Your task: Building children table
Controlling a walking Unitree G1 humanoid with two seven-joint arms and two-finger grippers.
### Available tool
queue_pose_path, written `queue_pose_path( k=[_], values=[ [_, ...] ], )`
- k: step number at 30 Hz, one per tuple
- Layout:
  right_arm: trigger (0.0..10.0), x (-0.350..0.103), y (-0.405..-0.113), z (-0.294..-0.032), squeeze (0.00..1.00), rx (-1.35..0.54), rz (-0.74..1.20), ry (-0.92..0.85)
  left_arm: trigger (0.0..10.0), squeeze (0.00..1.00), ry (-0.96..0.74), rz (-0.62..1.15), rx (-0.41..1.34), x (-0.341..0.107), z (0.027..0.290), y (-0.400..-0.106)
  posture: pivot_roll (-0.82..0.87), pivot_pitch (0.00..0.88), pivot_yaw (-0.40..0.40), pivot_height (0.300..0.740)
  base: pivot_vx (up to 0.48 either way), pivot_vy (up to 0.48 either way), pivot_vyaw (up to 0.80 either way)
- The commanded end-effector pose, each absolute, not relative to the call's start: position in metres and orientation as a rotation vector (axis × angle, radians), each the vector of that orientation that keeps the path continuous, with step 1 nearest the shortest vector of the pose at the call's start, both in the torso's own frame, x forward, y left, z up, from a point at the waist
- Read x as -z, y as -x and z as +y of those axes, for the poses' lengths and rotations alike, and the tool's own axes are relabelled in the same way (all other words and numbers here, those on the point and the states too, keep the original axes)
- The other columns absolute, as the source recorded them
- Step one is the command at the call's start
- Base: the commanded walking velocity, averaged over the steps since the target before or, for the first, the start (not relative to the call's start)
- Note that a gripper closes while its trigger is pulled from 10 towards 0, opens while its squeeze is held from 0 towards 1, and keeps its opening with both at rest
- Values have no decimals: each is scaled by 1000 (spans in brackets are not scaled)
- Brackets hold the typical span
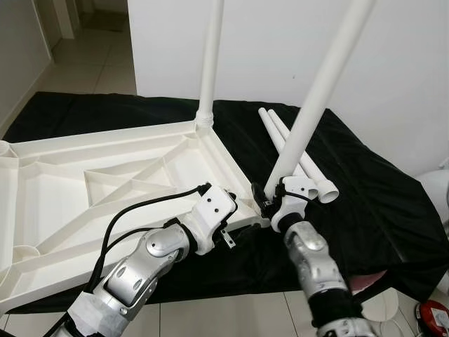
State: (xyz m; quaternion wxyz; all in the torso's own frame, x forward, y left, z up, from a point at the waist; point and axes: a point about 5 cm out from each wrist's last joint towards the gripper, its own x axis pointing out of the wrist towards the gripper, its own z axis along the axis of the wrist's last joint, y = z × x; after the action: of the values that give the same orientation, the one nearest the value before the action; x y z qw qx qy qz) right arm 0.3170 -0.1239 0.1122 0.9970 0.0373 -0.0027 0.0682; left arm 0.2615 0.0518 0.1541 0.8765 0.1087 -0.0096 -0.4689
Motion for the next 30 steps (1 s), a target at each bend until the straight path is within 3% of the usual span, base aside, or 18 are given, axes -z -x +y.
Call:
queue_pose_path(
  k=[1, 2, 11, 12, 14, 15, 30],
  values=[
    [10000, -92, -310, -131, 0, -79, 95, -54, 10000, 0, -244, 4, 1074, -151, 48, -258, 2, 0, -111, 740, 0, 0, 0],
    [10000, -92, -305, -126, 0, -9, 105, -69, 10000, 0, -243, 1, 1075, -152, 48, -258, 7, 0, -116, 740, 0, 0, 0],
    [10000, -99, -300, -120, 0, 28, 105, -97, 10000, 0, -243, -5, 1071, -153, 49, -260, 3, 0, -114, 740, 0, 0, 0],
    [10000, -100, -299, -118, 282, 24, 104, -98, 10000, 0, -244, -6, 1070, -154, 49, -261, 3, 0, -114, 740, 0, 0, 0],
    [10000, -101, -299, -117, 282, 22, 104, -99, 10000, 0, -244, -6, 1070, -154, 49, -261, 3, 0, -114, 740, 0, 0, 0],
    [10000, -103, -298, -117, 1000, 20, 99, -100, 10000, 0, -243, -7, 1069, -154, 49, -261, 4, 0, -115, 740, 0, 0, 0],
    [10000, -112, -303, -133, 1000, -104, 34, -85, 10000, 0, -238, -8, 1063, -155, 50, -261, 5, 0, -117, 740, 0, 0, 0]
  ],
)
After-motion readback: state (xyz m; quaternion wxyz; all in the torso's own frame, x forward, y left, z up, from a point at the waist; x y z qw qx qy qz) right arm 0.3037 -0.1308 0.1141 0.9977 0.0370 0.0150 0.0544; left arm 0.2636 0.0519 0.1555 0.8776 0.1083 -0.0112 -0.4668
